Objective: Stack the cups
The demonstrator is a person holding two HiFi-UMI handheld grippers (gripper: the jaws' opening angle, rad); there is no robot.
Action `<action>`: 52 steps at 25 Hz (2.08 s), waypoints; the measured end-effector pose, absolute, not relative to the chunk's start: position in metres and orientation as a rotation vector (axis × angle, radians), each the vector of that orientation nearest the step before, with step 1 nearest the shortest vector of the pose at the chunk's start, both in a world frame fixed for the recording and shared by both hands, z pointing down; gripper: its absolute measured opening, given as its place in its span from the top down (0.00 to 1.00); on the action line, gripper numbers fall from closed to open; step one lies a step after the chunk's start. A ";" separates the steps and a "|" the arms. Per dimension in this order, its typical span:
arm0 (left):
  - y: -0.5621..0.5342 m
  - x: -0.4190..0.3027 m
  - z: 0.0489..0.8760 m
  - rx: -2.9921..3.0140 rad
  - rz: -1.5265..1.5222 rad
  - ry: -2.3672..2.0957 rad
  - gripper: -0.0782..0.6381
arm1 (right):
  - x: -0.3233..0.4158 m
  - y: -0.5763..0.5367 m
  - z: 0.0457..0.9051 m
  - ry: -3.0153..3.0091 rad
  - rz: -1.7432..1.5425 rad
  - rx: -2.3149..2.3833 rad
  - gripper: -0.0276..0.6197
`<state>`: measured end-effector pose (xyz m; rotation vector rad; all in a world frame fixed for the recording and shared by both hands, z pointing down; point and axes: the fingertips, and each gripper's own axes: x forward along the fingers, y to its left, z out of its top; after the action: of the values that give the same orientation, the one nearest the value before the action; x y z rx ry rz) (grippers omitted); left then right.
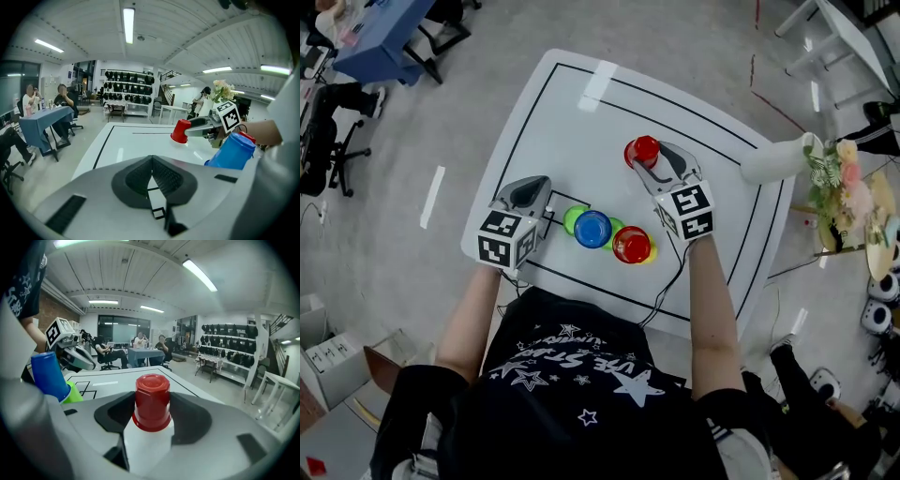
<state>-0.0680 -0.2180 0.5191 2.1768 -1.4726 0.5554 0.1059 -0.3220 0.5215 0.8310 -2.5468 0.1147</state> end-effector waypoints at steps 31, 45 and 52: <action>-0.158 -0.077 0.454 2.486 0.420 -1.264 0.87 | 0.083 -0.148 0.380 -2.584 0.134 1.020 0.59; -0.134 -0.085 0.456 2.490 0.422 -1.248 0.87 | 0.087 -0.134 0.397 -2.539 0.189 1.098 0.59; -0.134 -0.086 0.453 2.511 0.414 -1.230 0.87 | 0.091 -0.137 0.395 -2.536 0.198 1.166 0.56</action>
<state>-0.0856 -0.1343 0.4529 2.5107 -1.2304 0.4140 0.0908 -0.1368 0.3948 1.1655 -2.5362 0.1976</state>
